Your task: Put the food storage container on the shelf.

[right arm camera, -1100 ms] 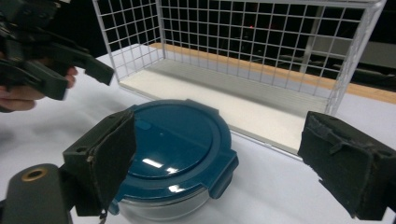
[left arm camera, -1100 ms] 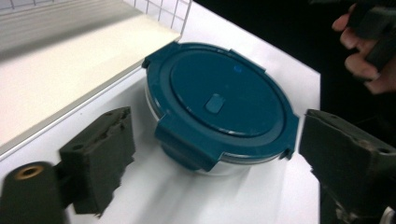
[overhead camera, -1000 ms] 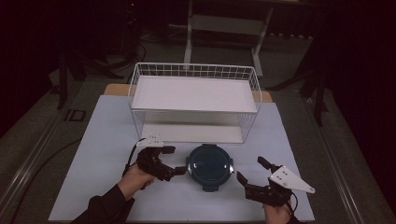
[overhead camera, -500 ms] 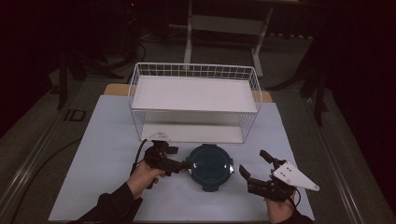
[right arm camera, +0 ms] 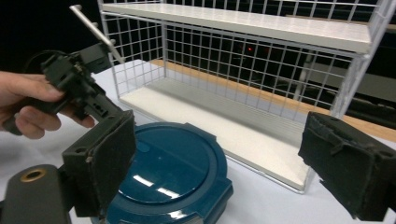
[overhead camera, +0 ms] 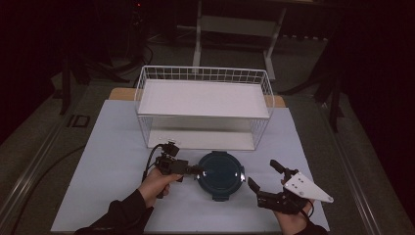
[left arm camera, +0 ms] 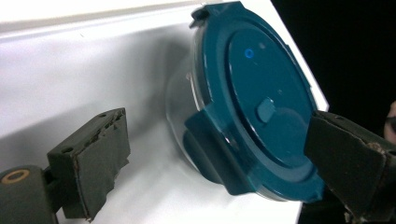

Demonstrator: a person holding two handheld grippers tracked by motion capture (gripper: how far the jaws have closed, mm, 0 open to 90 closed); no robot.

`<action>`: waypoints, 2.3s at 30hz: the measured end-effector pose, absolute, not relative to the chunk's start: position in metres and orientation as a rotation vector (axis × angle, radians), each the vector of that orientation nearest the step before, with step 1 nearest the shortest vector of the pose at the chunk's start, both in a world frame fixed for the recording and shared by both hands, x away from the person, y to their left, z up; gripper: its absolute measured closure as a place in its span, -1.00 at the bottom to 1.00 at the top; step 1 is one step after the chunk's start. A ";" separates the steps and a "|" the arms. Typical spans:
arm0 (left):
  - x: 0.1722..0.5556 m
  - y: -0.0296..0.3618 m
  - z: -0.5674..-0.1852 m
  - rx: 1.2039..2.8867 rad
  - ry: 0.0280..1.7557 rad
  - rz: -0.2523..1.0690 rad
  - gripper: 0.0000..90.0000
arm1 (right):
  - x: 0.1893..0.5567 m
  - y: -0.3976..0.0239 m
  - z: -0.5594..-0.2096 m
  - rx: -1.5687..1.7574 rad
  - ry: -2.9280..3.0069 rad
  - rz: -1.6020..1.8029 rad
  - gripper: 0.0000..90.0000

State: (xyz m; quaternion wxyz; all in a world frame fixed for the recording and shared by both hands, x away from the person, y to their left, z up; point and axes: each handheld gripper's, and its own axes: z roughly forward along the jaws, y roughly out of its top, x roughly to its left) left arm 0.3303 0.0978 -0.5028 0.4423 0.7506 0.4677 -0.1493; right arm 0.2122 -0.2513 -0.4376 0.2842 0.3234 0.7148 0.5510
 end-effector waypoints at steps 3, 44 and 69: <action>0.331 0.098 -0.504 1.849 1.202 -0.402 -0.68 | 0.213 -0.248 -0.439 0.860 1.931 1.444 -0.77; 0.316 0.099 -0.507 1.822 1.101 -0.516 0.25 | 0.280 -0.269 -0.490 1.539 2.356 1.608 -0.27; 0.302 0.099 -0.505 1.837 1.070 -0.452 0.24 | 0.288 -0.269 -0.508 1.756 2.493 1.741 0.23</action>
